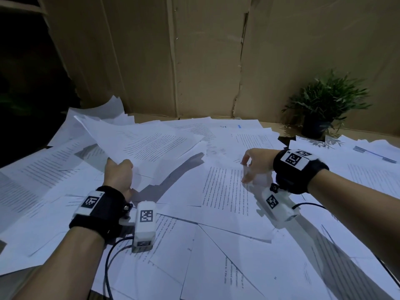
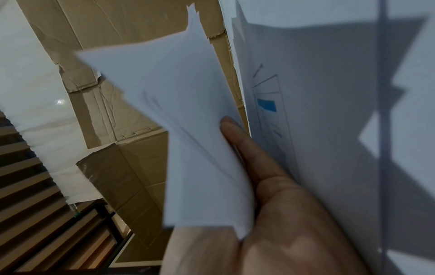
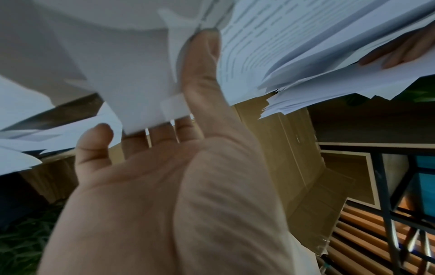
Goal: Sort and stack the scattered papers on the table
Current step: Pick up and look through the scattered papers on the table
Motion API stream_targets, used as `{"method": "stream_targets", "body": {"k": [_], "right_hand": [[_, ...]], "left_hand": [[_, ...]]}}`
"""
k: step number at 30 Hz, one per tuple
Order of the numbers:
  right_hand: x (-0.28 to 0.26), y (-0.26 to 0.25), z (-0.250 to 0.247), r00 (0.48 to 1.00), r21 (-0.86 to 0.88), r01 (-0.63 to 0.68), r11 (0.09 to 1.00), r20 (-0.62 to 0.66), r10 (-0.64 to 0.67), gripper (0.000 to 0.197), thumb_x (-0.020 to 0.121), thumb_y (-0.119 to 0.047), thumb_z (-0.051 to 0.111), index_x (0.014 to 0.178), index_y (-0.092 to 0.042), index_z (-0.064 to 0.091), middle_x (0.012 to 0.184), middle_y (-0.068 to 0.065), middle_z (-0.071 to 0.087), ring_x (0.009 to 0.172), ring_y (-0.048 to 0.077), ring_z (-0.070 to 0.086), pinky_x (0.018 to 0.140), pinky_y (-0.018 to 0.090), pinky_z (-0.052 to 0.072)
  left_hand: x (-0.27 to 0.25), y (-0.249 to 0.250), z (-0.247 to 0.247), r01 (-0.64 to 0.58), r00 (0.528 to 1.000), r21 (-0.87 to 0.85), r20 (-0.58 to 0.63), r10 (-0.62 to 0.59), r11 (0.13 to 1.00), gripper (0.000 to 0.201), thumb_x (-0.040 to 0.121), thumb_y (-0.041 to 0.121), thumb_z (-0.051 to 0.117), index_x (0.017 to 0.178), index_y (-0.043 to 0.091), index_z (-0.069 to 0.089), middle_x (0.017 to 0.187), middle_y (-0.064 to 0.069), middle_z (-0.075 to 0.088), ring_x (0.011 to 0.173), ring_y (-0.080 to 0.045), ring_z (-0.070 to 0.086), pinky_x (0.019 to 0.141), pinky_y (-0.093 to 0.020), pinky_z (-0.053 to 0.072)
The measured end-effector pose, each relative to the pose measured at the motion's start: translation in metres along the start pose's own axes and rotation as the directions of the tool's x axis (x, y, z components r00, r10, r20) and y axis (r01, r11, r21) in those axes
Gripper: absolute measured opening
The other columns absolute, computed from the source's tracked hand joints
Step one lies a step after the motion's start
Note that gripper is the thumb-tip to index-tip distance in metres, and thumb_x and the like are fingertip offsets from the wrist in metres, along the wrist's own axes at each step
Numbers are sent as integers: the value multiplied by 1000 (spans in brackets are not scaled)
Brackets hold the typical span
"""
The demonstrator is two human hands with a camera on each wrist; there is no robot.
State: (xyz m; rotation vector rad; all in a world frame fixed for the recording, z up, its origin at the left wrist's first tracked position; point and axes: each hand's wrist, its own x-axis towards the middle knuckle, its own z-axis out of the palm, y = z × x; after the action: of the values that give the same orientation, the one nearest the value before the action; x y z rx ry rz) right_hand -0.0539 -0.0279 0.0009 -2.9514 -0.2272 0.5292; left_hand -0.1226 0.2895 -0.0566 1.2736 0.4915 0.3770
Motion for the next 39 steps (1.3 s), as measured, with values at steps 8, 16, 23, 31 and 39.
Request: {"method": "stream_targets", "body": {"k": [8,16,23,31,39], "right_hand": [[-4,10,7,970,71,146,987,-206,-129,47,77,-29,85,117,-21,61,111,0,60,96,19,55,73,28,43],[-14,15,5,958,53,230,972,-188,-216,22,80,-36,82,97,-26,74,100,-5,70,96,15,64,84,35,54],[-20,26,4,967,201,241,950,-135,-216,12,91,-30,71,87,-19,67,81,6,72,65,15,59,58,23,42],[-4,71,10,916,740,237,629,-385,109,22,97,-5,55,81,-14,68,59,3,55,46,12,46,44,18,35],[7,113,20,851,968,252,15,-229,472,18,102,-9,52,94,-16,67,104,14,70,100,34,67,88,58,55]], "left_hand": [[2,0,0,5,1000,-3,2,-5,1000,42,92,-2,37,130,11,50,110,-14,63,78,-29,63,56,-32,53],[-5,4,3,13,1000,49,-28,-12,999,41,95,-1,37,132,11,49,91,-4,61,72,-23,59,39,-24,48],[-9,6,5,21,999,103,-39,-17,994,27,95,-1,38,113,13,52,78,-2,57,62,-22,54,35,-23,45],[-12,11,3,-41,999,178,4,41,983,16,96,7,44,103,10,58,83,-4,59,70,-25,56,36,-20,44],[-15,11,4,-193,971,302,196,137,933,30,99,5,40,103,23,63,97,-4,69,82,-24,62,69,-32,49]]}}
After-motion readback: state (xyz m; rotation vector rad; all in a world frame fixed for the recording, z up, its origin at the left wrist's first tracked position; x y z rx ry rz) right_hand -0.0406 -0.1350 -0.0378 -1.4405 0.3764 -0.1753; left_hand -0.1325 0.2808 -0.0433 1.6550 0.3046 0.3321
